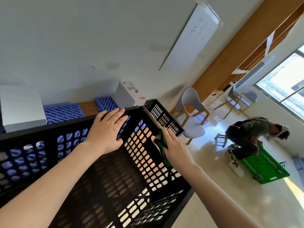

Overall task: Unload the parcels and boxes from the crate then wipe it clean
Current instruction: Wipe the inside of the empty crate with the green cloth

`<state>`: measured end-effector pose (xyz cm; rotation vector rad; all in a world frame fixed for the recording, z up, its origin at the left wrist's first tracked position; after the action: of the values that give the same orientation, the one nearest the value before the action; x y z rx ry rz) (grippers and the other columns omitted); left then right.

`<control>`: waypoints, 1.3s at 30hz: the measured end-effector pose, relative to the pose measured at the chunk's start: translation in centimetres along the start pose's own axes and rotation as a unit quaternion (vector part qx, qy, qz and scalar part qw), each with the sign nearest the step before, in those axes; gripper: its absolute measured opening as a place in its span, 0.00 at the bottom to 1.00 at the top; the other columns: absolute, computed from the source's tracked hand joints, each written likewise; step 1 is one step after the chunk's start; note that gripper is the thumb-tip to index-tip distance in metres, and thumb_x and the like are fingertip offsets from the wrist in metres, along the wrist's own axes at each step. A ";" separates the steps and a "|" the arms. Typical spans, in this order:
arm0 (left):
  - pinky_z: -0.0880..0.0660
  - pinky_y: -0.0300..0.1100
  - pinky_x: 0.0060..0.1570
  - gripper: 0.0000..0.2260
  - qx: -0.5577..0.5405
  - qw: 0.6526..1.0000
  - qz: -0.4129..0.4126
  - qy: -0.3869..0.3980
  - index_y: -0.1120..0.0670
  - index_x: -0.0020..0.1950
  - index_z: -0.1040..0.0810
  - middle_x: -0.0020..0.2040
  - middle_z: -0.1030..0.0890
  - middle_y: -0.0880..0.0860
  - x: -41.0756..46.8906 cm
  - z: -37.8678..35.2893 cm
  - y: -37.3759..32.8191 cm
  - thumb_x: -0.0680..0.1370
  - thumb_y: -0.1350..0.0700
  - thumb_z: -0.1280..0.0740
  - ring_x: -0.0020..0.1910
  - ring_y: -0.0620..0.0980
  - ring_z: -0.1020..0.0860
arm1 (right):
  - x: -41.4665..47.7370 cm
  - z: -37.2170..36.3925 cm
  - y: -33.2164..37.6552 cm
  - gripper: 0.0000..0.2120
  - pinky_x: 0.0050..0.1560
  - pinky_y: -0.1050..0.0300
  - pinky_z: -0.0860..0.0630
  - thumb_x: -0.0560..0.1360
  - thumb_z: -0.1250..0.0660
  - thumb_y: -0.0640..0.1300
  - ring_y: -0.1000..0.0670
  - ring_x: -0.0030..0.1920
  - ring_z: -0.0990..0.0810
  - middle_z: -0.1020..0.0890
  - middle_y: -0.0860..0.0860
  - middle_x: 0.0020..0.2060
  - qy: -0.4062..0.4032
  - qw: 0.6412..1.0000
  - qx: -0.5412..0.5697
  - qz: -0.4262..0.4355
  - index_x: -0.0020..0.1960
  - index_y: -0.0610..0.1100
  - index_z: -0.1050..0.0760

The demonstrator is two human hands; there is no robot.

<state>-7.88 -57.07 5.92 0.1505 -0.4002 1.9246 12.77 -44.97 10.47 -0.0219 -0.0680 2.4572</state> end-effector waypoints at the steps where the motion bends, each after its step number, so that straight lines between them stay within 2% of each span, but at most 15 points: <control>1: 0.57 0.48 0.73 0.37 0.000 1.000 -0.002 0.002 0.49 0.78 0.41 0.80 0.46 0.49 0.0 -0.1 0.0 0.72 0.41 0.34 0.79 0.48 0.49 | 1.9 -0.1 0.7 0.32 0.69 0.49 0.34 0.80 0.40 0.47 0.45 0.74 0.39 0.46 0.50 0.77 -0.011 1.000 0.002 0.005 0.79 0.47 0.52; 6: 0.57 0.48 0.74 0.37 -0.001 1.000 -0.007 -0.008 0.49 0.78 0.40 0.80 0.46 0.49 0.0 -0.3 0.0 0.72 0.41 0.33 0.79 0.48 0.48 | 10.9 -0.4 4.6 0.32 0.68 0.48 0.33 0.79 0.40 0.44 0.42 0.74 0.39 0.44 0.45 0.77 -0.031 0.999 0.020 0.018 0.79 0.46 0.51; 9: 0.57 0.48 0.74 0.36 0.001 1.000 -0.010 -0.008 0.49 0.78 0.39 0.80 0.46 0.49 0.1 -0.2 0.1 0.72 0.41 0.33 0.79 0.48 0.48 | 11.5 -0.6 4.8 0.32 0.66 0.47 0.31 0.79 0.40 0.45 0.41 0.73 0.37 0.44 0.45 0.77 -0.031 0.999 0.027 0.011 0.78 0.47 0.51; 13: 0.57 0.48 0.74 0.36 0.002 1.000 -0.009 0.006 0.49 0.78 0.41 0.80 0.48 0.49 0.1 -0.2 0.1 0.73 0.41 0.34 0.79 0.48 0.49 | 6.7 -0.3 2.3 0.32 0.67 0.47 0.32 0.80 0.41 0.47 0.41 0.71 0.35 0.47 0.47 0.78 0.001 0.999 0.007 0.048 0.79 0.48 0.54; 17: 0.53 0.50 0.73 0.36 -0.007 1.000 -0.009 0.001 0.51 0.76 0.34 0.79 0.42 0.51 0.0 0.1 -0.1 0.69 0.45 0.29 0.78 0.50 0.44 | -1.5 0.1 -1.7 0.34 0.68 0.52 0.34 0.80 0.41 0.46 0.44 0.71 0.34 0.49 0.53 0.78 0.039 0.999 0.014 0.028 0.79 0.50 0.57; 20: 0.48 0.52 0.71 0.37 -0.001 1.000 -0.013 -0.009 0.54 0.73 0.29 0.77 0.36 0.54 0.0 0.1 -0.2 0.66 0.46 0.25 0.76 0.53 0.38 | -7.3 0.2 -4.5 0.34 0.71 0.57 0.40 0.81 0.42 0.47 0.48 0.73 0.38 0.51 0.56 0.78 0.075 0.997 0.020 -0.005 0.79 0.53 0.59; 23: 0.47 0.52 0.70 0.37 0.016 1.000 -0.021 -0.008 0.54 0.71 0.26 0.76 0.34 0.55 -0.1 0.0 -0.1 0.64 0.47 0.24 0.75 0.55 0.35 | -8.4 0.6 -5.1 0.32 0.70 0.56 0.38 0.81 0.42 0.49 0.48 0.72 0.36 0.50 0.57 0.78 0.079 0.996 0.041 -0.015 0.78 0.55 0.57; 27: 0.51 0.51 0.72 0.37 0.023 0.999 -0.020 0.011 0.52 0.74 0.30 0.78 0.39 0.53 -0.1 0.1 0.0 0.66 0.45 0.27 0.77 0.52 0.40 | -3.8 0.1 -2.4 0.32 0.72 0.54 0.40 0.81 0.41 0.49 0.47 0.75 0.41 0.47 0.51 0.78 0.017 1.000 0.007 0.010 0.79 0.50 0.53; 32: 0.60 0.48 0.74 0.37 0.016 0.999 -0.018 0.022 0.48 0.79 0.42 0.81 0.50 0.49 -0.1 -0.2 -0.2 0.71 0.43 0.34 0.79 0.48 0.53 | 5.9 -0.8 1.9 0.32 0.69 0.50 0.35 0.80 0.40 0.48 0.43 0.75 0.40 0.45 0.45 0.77 -0.032 0.999 -0.009 0.022 0.79 0.46 0.52; 36: 0.65 0.47 0.72 0.37 0.018 1.000 -0.012 0.009 0.47 0.79 0.42 0.81 0.52 0.49 0.1 -0.7 0.1 0.71 0.43 0.36 0.79 0.48 0.54 | 12.1 -0.7 4.7 0.32 0.66 0.47 0.30 0.80 0.40 0.47 0.42 0.74 0.39 0.45 0.45 0.77 -0.033 0.999 0.007 0.029 0.79 0.45 0.52; 39: 0.65 0.47 0.72 0.37 0.020 1.000 -0.013 0.008 0.47 0.78 0.41 0.81 0.51 0.49 0.2 -0.5 0.1 0.71 0.42 0.35 0.79 0.48 0.53 | 11.6 -0.6 4.7 0.33 0.68 0.47 0.32 0.80 0.40 0.46 0.42 0.74 0.39 0.45 0.44 0.77 -0.023 0.999 0.004 0.033 0.79 0.45 0.52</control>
<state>-8.00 -56.78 5.45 0.1643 -0.3476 1.9073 0.85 -41.22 9.60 0.0349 -0.0795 2.5238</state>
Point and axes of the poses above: each hand's wrist, its own x-axis towards the middle knuckle, its own z-axis out of the back of the hand, y = z × x, the point moved 5 cm from there along x, towards the middle knuckle
